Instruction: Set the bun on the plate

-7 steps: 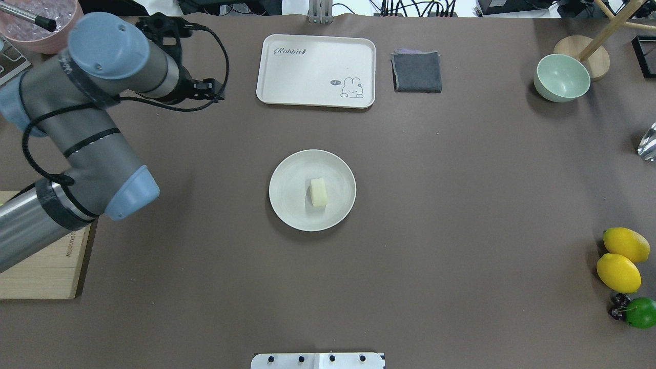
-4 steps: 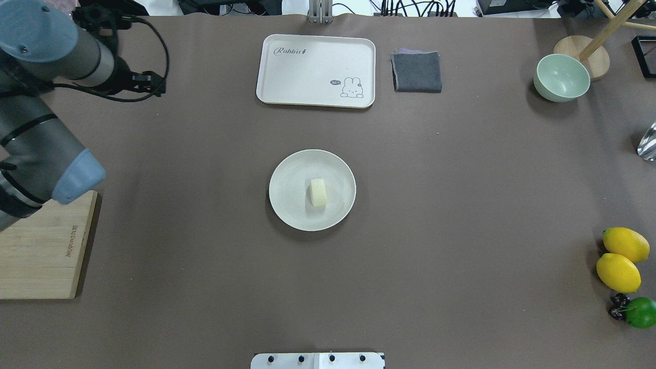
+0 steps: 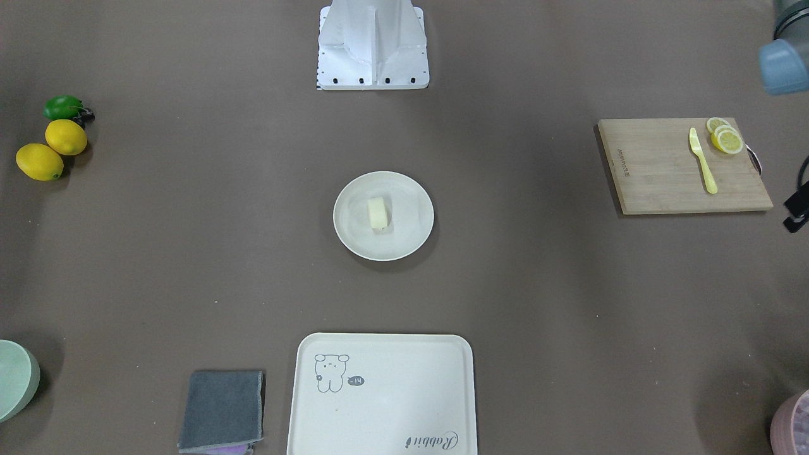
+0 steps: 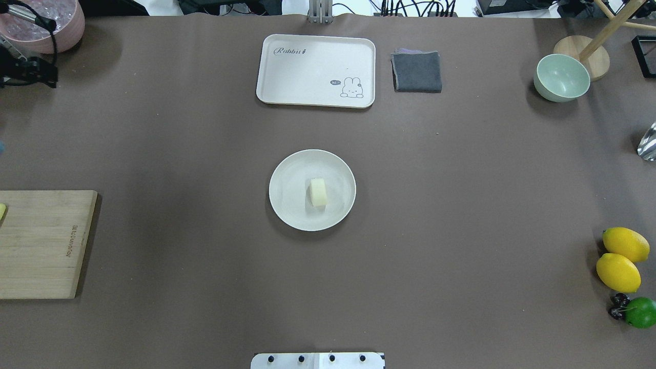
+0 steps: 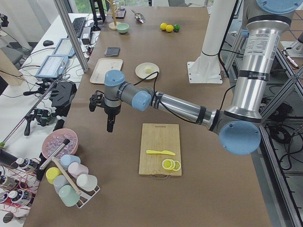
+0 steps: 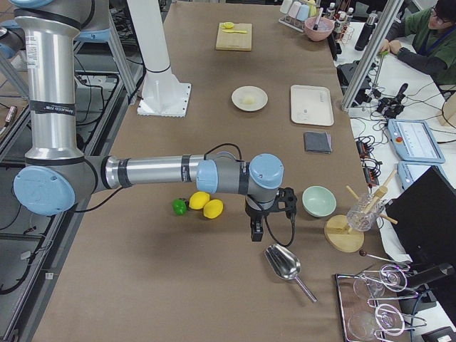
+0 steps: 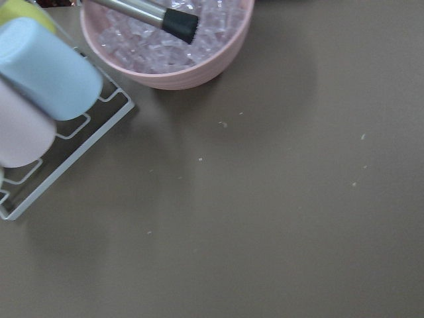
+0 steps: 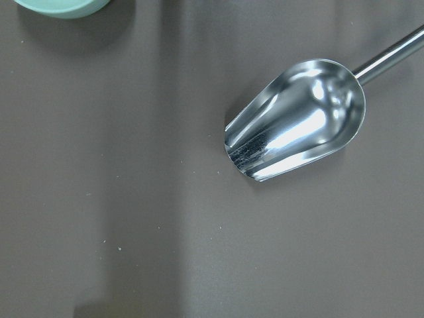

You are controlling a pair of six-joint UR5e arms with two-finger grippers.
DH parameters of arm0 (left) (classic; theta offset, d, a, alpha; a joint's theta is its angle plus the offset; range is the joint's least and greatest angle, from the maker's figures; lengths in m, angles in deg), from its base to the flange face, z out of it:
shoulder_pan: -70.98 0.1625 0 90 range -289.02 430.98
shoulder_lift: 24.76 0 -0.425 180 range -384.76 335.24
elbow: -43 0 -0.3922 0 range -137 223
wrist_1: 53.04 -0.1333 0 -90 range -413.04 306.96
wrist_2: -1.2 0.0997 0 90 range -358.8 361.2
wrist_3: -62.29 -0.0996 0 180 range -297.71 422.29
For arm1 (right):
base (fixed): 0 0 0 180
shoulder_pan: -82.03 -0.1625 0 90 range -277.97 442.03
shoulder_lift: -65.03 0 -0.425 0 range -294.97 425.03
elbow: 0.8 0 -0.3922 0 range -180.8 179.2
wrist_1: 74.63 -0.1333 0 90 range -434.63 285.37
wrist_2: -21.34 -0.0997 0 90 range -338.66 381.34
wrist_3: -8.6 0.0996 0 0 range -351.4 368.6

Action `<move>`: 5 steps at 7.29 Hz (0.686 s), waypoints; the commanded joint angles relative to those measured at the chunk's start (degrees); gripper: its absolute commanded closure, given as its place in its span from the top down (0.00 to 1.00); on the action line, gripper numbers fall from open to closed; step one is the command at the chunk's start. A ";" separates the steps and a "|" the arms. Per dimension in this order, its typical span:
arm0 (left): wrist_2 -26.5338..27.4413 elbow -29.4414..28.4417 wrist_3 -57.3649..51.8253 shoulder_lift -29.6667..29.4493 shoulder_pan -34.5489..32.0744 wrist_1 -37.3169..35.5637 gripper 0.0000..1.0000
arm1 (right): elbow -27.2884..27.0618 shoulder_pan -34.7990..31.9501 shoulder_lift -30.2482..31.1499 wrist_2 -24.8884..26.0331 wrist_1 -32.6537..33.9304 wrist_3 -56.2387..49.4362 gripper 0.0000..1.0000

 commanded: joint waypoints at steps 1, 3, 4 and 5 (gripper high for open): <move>-5.00 0.02 -12.98 7.90 -6.53 -0.30 0.98 | 0.08 0.08 -0.01 -0.26 -0.03 0.44 1.00; -5.26 0.72 -14.98 13.63 -8.83 -0.04 0.98 | -0.01 0.08 -0.01 -0.35 -0.12 0.44 1.00; -5.26 0.73 -14.98 14.52 -9.71 -0.04 0.98 | 0.25 0.08 -0.36 -0.35 -0.12 0.35 1.00; -5.26 0.64 -14.98 14.53 -9.71 0.05 0.98 | 0.17 0.08 -0.54 -0.43 -0.12 0.35 1.00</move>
